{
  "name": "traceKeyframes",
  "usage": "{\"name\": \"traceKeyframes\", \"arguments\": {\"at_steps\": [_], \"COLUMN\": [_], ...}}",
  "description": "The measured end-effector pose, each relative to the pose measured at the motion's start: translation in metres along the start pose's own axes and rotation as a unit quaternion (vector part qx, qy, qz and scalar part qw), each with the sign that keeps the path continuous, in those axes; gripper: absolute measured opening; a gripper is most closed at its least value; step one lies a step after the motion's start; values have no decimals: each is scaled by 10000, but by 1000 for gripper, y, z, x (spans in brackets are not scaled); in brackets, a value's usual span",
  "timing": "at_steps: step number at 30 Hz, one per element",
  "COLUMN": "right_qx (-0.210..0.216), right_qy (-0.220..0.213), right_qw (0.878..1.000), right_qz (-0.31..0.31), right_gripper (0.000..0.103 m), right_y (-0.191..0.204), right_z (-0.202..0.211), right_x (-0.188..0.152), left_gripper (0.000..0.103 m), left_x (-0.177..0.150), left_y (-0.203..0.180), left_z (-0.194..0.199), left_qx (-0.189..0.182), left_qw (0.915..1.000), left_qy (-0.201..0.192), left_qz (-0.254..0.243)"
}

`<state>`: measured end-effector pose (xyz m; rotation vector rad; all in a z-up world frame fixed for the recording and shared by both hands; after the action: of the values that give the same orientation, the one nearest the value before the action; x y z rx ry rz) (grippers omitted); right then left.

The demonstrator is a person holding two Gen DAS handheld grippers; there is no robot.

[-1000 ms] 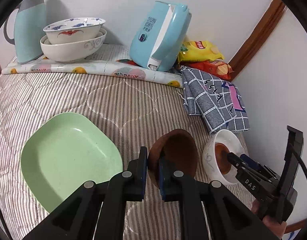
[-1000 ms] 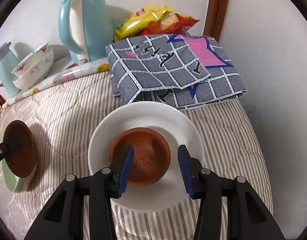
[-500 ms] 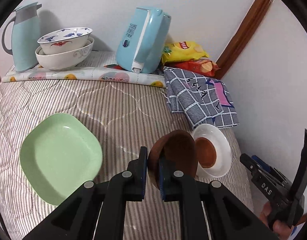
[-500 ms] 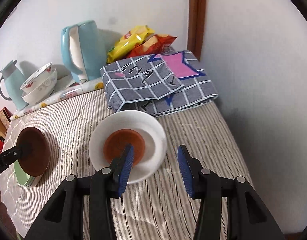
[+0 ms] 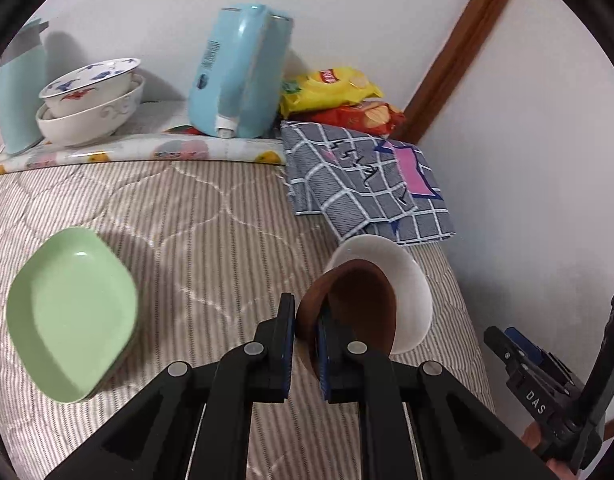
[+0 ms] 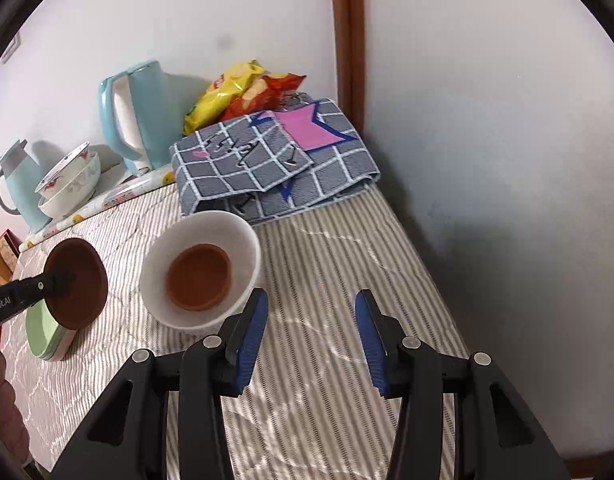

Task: Organize plates and bowls
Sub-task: 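Move the left gripper's brown bowl over the white bowl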

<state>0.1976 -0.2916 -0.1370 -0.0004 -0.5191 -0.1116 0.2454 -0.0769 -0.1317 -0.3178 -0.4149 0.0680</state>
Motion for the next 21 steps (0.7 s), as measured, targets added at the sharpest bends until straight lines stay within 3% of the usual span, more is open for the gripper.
{"name": "traceKeyframes", "arguments": {"at_steps": [21], "right_qx": [-146], "right_qy": [-12], "right_qw": [9999], "right_qz": [-82], "right_gripper": [45], "right_y": [-34], "right_z": [-11], "right_x": [-12], "left_gripper": [10], "left_x": [17], "left_y": [-48], "left_z": [-67], "left_qx": [117], "left_qw": [9988], "left_qy": [306], "left_qz": [-358]}}
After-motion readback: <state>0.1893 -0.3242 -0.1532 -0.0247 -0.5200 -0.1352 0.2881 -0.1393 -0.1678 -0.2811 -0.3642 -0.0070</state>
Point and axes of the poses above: each gripper's, at about its wrist camera, not at the fingertips, and z roughly against the way its jaws point, y to its left, x to its top, the point moved 8 cm from there along -z, roughly the way its jaws point, and after that the axes turned 11 degrees about y, right-handed, at the moved point
